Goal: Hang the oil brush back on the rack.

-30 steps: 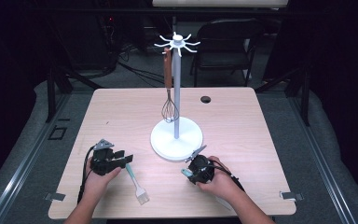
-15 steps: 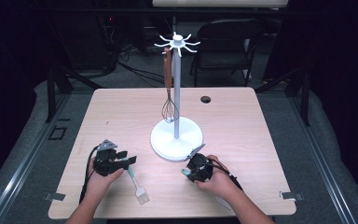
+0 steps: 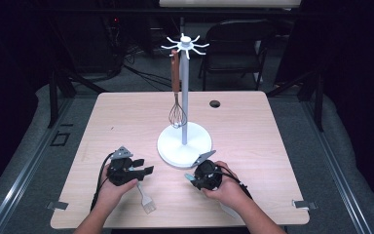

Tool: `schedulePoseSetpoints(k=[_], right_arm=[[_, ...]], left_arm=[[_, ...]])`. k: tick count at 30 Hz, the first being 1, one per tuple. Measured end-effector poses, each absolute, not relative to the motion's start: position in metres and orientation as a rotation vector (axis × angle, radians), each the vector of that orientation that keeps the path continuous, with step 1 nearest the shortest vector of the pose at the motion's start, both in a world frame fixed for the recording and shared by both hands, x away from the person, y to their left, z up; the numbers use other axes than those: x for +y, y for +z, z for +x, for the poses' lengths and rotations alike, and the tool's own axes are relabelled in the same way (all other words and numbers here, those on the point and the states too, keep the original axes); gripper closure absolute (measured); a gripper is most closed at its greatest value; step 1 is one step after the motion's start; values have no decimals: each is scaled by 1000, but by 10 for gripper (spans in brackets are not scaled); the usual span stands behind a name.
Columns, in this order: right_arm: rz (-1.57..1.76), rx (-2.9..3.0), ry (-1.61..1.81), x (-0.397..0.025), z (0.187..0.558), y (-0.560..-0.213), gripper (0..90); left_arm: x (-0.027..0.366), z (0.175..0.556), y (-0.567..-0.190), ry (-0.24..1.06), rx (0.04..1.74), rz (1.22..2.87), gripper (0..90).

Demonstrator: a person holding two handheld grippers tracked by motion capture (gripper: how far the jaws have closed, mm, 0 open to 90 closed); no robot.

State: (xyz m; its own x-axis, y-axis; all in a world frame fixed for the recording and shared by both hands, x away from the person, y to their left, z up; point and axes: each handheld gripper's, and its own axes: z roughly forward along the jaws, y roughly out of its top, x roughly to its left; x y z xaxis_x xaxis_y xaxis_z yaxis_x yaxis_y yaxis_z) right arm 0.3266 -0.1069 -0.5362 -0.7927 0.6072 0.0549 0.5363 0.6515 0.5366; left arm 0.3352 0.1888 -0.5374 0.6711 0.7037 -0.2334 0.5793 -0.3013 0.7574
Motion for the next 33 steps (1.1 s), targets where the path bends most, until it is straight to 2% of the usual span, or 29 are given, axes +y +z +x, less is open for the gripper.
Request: schedulePoseSetpoints(k=[14,33], right_arm=[[834,2696,957,-94,320,-514,739],[798,2692,1028,-98,312,-505,738]], left_arm=[[151,326,-538,11,768,2041,452],[118,321,-535,-122,638,2037,444]])
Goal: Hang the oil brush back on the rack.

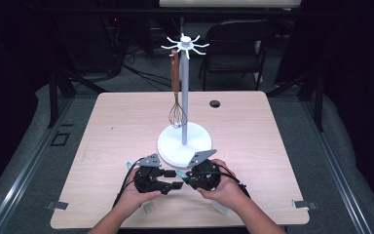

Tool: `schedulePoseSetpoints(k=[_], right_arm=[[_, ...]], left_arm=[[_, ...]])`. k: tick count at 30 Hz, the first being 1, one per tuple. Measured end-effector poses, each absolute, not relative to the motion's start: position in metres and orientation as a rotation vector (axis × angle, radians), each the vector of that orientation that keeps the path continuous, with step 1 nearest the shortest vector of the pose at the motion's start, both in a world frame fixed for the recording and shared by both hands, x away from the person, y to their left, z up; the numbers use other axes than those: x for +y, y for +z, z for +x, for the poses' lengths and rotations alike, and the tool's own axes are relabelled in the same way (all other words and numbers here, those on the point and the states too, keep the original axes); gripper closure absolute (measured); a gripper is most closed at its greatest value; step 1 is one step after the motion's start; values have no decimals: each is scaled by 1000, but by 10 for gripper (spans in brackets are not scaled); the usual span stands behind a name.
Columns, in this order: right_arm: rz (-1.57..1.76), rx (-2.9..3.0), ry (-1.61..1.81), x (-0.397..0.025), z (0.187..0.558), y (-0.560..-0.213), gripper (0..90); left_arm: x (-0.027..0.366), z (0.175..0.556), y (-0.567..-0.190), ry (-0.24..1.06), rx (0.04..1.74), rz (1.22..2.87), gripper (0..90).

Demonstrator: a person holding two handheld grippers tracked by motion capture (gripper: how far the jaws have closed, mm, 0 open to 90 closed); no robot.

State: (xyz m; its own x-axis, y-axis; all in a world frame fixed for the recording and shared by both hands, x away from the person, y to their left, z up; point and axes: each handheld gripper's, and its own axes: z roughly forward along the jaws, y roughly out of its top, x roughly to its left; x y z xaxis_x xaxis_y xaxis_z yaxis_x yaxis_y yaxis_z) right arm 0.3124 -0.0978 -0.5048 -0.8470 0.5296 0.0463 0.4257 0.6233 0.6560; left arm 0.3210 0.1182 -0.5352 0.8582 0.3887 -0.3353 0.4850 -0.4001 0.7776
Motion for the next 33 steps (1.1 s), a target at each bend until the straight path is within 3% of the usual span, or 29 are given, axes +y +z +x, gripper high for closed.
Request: schedulePoseSetpoints(k=[11,20,33], right_arm=[[822,2712,995,-106,310,-516,703],[914,2742,959,-137,296,-534,704],[987,2765,950,-154,289,-549,784]], left_arm=[[115,322,-536,-122,634,2036,446],[113,322,-536,-116,644,2032,448],[109,323,-538,-122,659,2024,451]])
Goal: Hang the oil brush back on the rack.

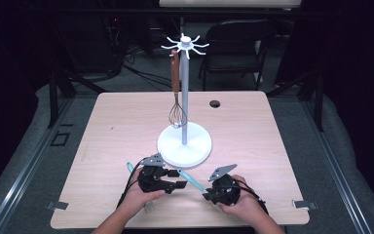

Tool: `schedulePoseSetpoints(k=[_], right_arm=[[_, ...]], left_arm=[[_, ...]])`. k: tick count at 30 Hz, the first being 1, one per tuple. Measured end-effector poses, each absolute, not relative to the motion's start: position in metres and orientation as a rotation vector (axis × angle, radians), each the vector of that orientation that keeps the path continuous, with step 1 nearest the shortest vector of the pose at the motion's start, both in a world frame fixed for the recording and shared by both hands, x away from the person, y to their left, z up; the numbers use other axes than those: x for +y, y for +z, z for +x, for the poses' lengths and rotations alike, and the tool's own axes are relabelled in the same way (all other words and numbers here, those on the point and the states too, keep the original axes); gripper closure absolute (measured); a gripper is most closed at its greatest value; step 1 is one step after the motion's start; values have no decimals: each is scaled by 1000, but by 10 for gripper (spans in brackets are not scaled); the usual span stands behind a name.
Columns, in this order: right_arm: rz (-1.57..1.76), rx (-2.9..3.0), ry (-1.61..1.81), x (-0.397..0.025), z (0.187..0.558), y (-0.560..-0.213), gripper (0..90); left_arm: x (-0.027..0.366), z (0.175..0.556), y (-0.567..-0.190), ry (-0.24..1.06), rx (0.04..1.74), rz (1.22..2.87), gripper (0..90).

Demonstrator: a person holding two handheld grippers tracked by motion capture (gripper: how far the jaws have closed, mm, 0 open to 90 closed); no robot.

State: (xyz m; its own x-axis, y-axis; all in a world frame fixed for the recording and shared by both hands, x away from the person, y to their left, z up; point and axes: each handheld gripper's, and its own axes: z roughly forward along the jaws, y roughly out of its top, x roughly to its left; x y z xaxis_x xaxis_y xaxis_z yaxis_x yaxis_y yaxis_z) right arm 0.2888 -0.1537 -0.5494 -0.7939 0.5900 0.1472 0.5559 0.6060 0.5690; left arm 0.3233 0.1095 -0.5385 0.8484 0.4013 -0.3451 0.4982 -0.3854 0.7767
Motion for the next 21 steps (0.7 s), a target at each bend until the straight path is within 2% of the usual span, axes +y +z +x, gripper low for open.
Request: schedulePoseSetpoints(k=[13,21], right_arm=[[937,2735,947,-150,286,-548,812],[959,2644,1011,-143,287,-540,812]], left_arm=[[112,325,-538,-113,688,2010,457],[113,328,-537,-103,773,1962,468]])
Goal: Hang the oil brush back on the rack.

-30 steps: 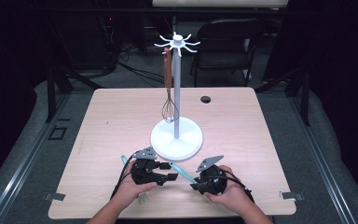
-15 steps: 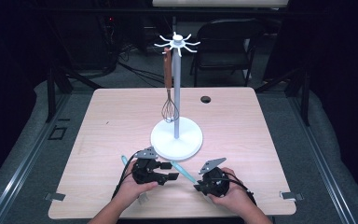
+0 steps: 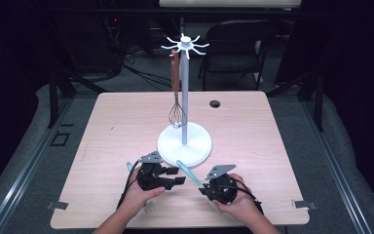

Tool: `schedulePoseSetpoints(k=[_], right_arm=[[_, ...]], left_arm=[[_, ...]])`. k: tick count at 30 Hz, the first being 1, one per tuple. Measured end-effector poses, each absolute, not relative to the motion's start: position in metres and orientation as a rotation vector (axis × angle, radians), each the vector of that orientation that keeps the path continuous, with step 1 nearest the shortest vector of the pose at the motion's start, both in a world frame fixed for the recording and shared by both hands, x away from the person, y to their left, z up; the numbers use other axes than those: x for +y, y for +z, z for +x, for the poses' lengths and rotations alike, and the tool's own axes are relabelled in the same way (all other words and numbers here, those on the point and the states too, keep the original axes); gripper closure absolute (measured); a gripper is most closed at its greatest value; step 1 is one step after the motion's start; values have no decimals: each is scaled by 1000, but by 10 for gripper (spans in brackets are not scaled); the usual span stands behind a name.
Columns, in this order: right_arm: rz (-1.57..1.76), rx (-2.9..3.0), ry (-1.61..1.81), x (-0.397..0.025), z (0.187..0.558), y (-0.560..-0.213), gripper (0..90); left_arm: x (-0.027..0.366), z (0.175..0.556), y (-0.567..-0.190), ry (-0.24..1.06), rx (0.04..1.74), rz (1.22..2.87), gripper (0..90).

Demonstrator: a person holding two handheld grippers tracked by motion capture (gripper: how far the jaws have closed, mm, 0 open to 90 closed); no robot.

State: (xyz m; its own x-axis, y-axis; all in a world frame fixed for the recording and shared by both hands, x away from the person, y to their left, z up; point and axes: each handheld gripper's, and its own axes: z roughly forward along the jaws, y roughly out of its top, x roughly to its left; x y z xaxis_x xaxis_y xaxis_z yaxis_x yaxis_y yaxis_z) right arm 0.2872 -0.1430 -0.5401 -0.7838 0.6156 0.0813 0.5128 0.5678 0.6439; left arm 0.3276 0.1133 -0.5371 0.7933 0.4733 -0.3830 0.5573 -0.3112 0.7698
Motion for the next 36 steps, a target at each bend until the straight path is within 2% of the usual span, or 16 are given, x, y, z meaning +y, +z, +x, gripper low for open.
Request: schedulePoseSetpoints(k=[8,24,31,36], right_arm=[[1016,2580,1074,-130,297,-539,812],[1081,2429,1172,-124,300,-535,812],[1087,2382,1200,-123,300,-534,811],[1099,2373,1218,-124,301,-534,811]], left_arm=[[106,332,-532,-88,821,1934,510],[82,334,-528,-112,837,1915,703],[76,335,-523,-108,826,1897,741],[72,335,-521,-93,827,1900,800]])
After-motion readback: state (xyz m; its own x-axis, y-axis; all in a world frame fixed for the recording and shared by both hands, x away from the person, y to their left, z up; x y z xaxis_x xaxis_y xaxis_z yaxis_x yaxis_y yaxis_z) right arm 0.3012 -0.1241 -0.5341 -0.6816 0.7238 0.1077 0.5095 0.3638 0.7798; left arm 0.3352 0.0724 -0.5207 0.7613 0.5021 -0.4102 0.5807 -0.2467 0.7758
